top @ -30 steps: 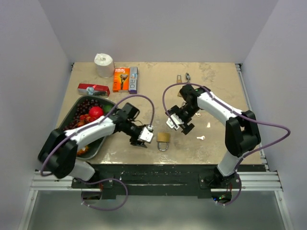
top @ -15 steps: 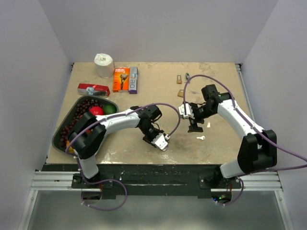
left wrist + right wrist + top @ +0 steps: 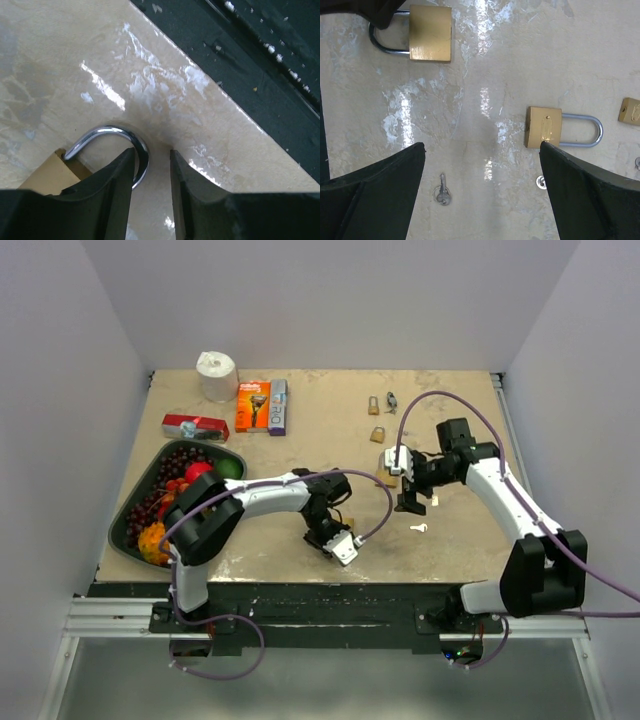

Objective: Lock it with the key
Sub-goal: Adjust the lock at the center of the board.

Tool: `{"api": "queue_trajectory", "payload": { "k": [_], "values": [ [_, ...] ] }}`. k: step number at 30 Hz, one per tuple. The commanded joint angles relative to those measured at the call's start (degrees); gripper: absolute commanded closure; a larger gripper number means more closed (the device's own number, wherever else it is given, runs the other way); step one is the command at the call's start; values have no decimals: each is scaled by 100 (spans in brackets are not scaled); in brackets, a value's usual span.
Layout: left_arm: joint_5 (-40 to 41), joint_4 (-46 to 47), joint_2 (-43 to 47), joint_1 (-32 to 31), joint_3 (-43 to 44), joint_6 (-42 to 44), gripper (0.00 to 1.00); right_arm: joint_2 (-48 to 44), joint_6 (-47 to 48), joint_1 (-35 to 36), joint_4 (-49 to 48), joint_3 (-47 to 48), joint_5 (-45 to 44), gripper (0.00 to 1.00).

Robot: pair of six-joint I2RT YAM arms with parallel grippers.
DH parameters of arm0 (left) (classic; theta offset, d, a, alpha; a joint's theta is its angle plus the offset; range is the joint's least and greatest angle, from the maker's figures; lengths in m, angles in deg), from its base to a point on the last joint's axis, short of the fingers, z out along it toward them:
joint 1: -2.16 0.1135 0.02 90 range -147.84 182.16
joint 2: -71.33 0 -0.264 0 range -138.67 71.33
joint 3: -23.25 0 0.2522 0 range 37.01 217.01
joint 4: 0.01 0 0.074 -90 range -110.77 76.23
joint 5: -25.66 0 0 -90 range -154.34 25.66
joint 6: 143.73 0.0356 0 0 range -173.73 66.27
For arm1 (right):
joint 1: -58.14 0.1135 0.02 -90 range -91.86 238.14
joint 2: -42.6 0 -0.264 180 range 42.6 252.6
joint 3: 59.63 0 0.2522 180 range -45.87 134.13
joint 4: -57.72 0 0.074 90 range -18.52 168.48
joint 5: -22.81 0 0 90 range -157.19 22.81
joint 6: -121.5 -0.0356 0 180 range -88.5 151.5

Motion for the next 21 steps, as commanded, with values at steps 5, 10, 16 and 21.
{"api": "queue_trajectory", "payload": {
  "k": [5, 10, 16, 21],
  "values": [
    [357, 446, -138, -228, -40, -413, 73, -367, -786, -100, -552, -215, 134, 1],
    [305, 526, 116, -237, 99, -868, 100, -464, -1488, -117, -1044, -286, 134, 1],
    [-553, 491, 407, 148, 800, -2114, 100, -517, -2454, -144, -1843, -408, 213, 1],
    [-1689, 569, 468, 790, 1435, -3337, 100, -553, -2895, -196, -2240, -531, 257, 1]
  ]
}}
